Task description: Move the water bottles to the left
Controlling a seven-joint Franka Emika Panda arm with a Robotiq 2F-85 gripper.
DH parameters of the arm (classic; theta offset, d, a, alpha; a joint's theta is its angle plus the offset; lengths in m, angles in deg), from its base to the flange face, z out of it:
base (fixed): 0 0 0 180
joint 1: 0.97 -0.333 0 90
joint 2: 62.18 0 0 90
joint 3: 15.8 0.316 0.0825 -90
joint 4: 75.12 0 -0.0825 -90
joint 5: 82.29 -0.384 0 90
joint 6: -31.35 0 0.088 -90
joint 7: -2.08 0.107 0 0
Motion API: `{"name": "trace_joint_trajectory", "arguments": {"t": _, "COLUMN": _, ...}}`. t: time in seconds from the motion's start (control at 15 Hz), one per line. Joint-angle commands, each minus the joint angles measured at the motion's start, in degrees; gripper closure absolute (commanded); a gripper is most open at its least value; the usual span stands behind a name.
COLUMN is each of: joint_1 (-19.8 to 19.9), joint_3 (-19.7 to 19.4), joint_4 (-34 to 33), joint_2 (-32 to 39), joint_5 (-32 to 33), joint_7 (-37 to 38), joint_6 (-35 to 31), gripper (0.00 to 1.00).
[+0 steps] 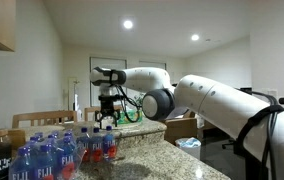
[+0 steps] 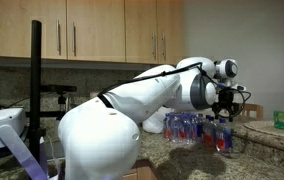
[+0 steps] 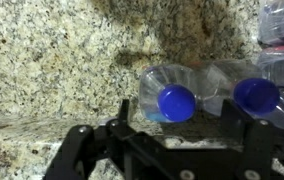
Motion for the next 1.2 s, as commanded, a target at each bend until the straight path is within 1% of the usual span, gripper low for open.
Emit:
{"name": "trace_joint_trajectory", "arguments": {"t": 0.0, "joint_1": 0.7, "joint_3": -0.1, "joint_4": 1.4, "joint_2": -1.4, "joint_5": 0.2, "joint_7": -1.4, "joint_6": -0.7, "gripper": 0.00}}
{"name": "trace_joint_trajectory", "arguments": {"t": 0.53, "joint_1": 2.6, "joint_3": -0.2, "joint_4": -0.3, "joint_2": -5.0, "joint_5": 0.0, "joint_7": -1.7, "joint_6": -3.6, "gripper": 0.00}}
{"name": "trace_joint_trajectory", "arguments": {"t": 0.8, "joint_1": 5.5, "joint_3": 0.0, "joint_4": 0.3, "joint_2": -6.4, "joint_5": -0.7, "joint_7": -2.0, "joint_6": -4.5, "gripper": 0.00}}
{"name": "trace_joint_trajectory", "arguments": {"t": 0.87, "joint_1": 6.3, "joint_3": 0.0, "joint_4": 0.5, "joint_2": -6.4, "joint_5": -0.8, "joint_7": -1.8, "joint_6": -3.6, "gripper": 0.00}}
{"name": "trace_joint_trajectory", "arguments": {"t": 0.93, "joint_1": 7.1, "joint_3": -0.1, "joint_4": -1.0, "joint_2": -5.2, "joint_5": -0.6, "joint_7": -2.0, "joint_6": -2.3, "gripper": 0.00}}
{"name": "trace_joint_trajectory", "arguments": {"t": 1.13, "joint_1": 9.9, "joint_3": -0.1, "joint_4": -0.9, "joint_2": -3.8, "joint_5": -0.5, "joint_7": -2.6, "joint_6": -0.1, "gripper": 0.00}}
